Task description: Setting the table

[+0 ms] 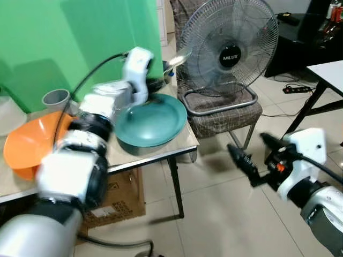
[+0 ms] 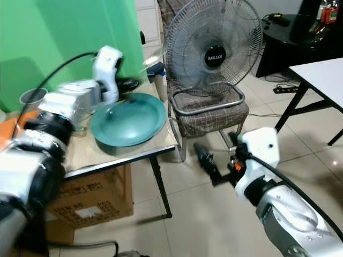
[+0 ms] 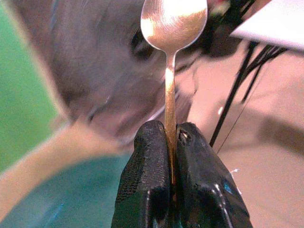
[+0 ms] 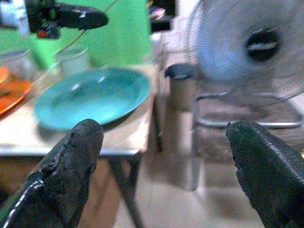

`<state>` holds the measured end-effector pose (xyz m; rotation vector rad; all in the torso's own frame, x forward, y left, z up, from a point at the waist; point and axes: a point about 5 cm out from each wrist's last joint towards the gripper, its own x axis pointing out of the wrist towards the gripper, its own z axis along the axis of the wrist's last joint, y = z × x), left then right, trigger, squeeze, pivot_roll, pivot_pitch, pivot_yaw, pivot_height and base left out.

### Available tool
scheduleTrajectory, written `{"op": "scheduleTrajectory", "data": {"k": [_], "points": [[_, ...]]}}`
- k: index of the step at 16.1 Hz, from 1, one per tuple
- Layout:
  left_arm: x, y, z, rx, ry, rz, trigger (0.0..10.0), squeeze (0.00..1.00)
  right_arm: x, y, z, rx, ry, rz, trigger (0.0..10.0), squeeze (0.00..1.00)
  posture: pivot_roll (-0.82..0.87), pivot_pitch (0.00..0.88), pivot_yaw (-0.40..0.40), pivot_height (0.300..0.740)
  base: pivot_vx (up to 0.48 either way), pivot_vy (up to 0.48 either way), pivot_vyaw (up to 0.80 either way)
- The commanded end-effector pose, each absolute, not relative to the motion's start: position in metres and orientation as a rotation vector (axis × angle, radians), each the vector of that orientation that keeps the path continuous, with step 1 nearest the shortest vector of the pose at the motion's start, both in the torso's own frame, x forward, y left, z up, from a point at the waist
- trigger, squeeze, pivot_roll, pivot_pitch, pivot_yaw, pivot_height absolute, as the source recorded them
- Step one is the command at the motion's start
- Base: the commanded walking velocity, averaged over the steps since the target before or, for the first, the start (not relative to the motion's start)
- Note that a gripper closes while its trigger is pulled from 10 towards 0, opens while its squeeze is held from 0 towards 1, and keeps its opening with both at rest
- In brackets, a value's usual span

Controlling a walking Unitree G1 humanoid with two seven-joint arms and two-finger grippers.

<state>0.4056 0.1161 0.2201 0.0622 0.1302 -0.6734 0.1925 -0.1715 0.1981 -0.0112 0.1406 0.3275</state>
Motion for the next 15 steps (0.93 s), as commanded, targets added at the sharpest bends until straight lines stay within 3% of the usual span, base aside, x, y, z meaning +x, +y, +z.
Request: {"op": "scheduleTrajectory", "data": {"k": [1, 5, 9, 10, 11, 12, 15], "points": [[0.398, 0.114, 0.224, 0.032, 0.046, -0.664, 0.0, 0.00, 0.196, -0.173, 0.196, -0.004, 0.115, 0.237, 10.0, 0.00, -0.10, 0.000, 0.141, 0.740, 0.000, 0.000, 0.00], [0.361, 0.097, 0.203, -0.004, -0.049, -0.656, 0.0, 0.00, 0.201, -0.173, 0.185, -0.034, 0.090, 0.029, 10.0, 0.00, -0.11, 0.000, 0.146, 0.740, 0.000, 0.000, -0.54], [0.325, 0.099, 0.181, -0.011, -0.043, -0.607, 0.0, 0.00, 0.202, -0.175, 0.169, -0.155, 0.118, -0.100, 10.0, 0.00, -0.08, 0.000, 0.123, 0.740, 0.000, 0.000, -0.79], [0.316, 0.107, 0.176, 0.034, -0.029, -0.550, 6.2, 0.00, 0.202, -0.177, 0.172, -0.212, 0.096, -0.123, 10.0, 0.00, -0.09, 0.000, 0.140, 0.740, 0.000, 0.000, -0.80], [0.312, 0.110, 0.175, 0.048, -0.024, -0.535, 6.2, 0.00, 0.202, -0.177, 0.173, -0.240, 0.084, -0.122, 10.0, 0.00, -0.09, 0.000, 0.140, 0.740, 0.000, 0.000, -0.80], [0.306, 0.114, 0.172, 0.069, 0.004, -0.497, 10.0, 0.00, 0.201, -0.184, 0.174, -0.238, 0.075, -0.163, 10.0, 0.00, -0.09, 0.000, 0.150, 0.740, 0.000, 0.000, -0.80], [0.299, 0.122, 0.172, 0.140, -0.020, -0.394, 10.0, 0.00, 0.206, -0.189, 0.173, -0.090, 0.051, -0.208, 10.0, 0.00, -0.05, 0.000, 0.097, 0.740, 0.000, 0.000, -0.80]]}}
